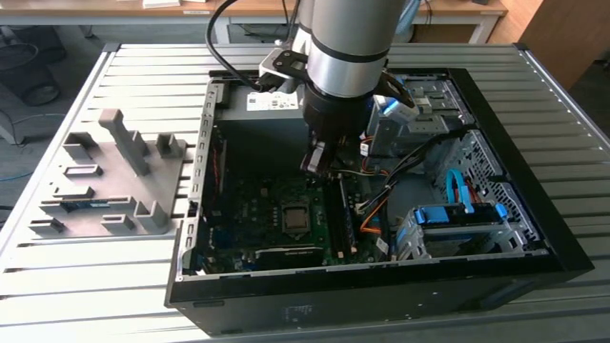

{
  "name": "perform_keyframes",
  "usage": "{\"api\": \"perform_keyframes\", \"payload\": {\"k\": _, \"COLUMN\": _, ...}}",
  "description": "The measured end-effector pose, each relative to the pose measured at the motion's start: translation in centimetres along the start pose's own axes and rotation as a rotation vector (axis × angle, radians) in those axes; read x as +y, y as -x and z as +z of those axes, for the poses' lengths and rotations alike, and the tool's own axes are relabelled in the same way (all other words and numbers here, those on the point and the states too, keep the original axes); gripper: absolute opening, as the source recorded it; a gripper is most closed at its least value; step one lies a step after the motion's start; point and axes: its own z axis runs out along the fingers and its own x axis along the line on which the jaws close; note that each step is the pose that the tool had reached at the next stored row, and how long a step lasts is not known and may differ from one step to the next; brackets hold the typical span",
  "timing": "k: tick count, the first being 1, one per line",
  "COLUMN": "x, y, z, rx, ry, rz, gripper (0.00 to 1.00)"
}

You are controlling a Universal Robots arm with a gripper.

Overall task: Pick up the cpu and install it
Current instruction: 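Close the cpu cover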

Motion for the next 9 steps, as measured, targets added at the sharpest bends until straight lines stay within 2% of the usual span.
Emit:
{"api": "perform_keyframes", "payload": {"k": 1, "x": 0.00, "y": -0.01, "z": -0.01, "rx": -0.0011, "ry": 0.0006, "rz": 0.000, "gripper": 0.10}}
{"api": "perform_keyframes", "payload": {"k": 2, "x": 0.00, "y": -0.02, "z": 0.00, "rx": -0.0093, "ry": 0.0046, "rz": -0.001, "gripper": 0.10}}
{"api": "perform_keyframes", "payload": {"k": 4, "x": 0.01, "y": -0.02, "z": 0.00, "rx": -0.0412, "ry": 0.0207, "rz": -0.003, "gripper": 0.10}}
{"api": "perform_keyframes", "payload": {"k": 5, "x": 0.01, "y": -0.02, "z": 0.00, "rx": -0.0502, "ry": 0.0252, "rz": -0.003, "gripper": 0.10}}
{"api": "perform_keyframes", "payload": {"k": 9, "x": 0.01, "y": -0.02, "z": 0.00, "rx": -0.0524, "ry": 0.0264, "rz": -0.003, "gripper": 0.10}}
